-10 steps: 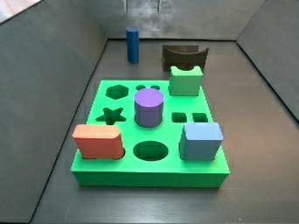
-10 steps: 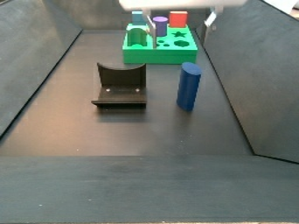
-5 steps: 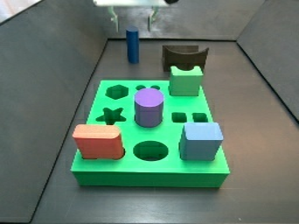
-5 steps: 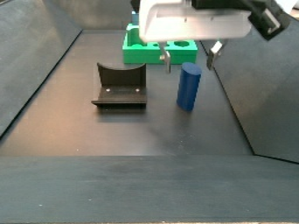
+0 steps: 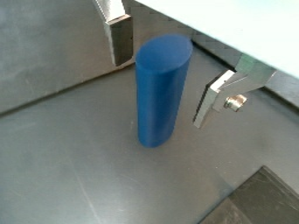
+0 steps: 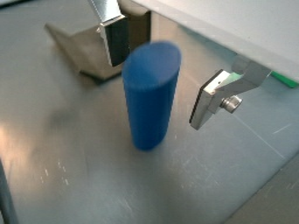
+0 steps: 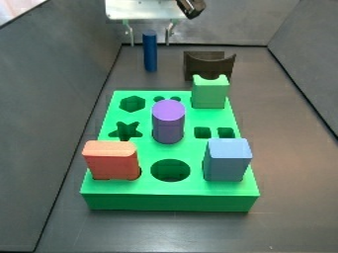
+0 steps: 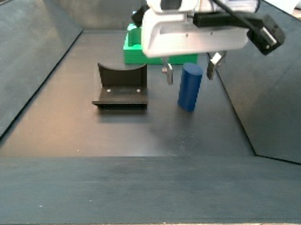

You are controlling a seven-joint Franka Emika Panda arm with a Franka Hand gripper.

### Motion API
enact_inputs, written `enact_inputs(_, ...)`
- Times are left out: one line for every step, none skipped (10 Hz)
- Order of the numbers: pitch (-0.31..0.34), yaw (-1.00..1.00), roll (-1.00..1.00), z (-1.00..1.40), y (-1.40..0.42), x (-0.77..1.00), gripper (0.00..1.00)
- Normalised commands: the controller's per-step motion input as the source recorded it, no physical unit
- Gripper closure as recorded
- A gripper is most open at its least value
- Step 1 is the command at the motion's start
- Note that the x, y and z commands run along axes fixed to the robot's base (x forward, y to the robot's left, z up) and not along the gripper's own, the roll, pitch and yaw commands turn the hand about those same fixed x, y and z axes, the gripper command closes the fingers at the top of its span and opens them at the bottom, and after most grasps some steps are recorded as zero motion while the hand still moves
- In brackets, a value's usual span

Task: Pick up the oval object. Move up. Move to above the board. Insert the oval object.
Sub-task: Pick up the oval object.

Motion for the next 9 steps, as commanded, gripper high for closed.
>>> enact_inputs(0.000, 0.00, 0.00, 0.00, 0.00, 0.00, 0.00)
enact_inputs(0.000, 0.00, 0.00, 0.00, 0.00, 0.00, 1.00)
enact_inputs(0.000, 0.00, 0.00, 0.00, 0.00, 0.00, 1.00)
enact_inputs(0.000, 0.00, 0.00, 0.00, 0.00, 0.00, 1.00)
enact_inputs(0.000, 0.00, 0.00, 0.00, 0.00, 0.00, 1.00)
enact_inputs(0.000, 0.00, 0.00, 0.00, 0.00, 0.00, 1.00)
enact_inputs(0.000, 0.00, 0.00, 0.00, 0.00, 0.00, 1.00)
enact_inputs(0.000, 0.00, 0.00, 0.00, 0.00, 0.00, 1.00)
enact_inputs(0.000, 0.00, 0.00, 0.00, 0.00, 0.00, 1.00)
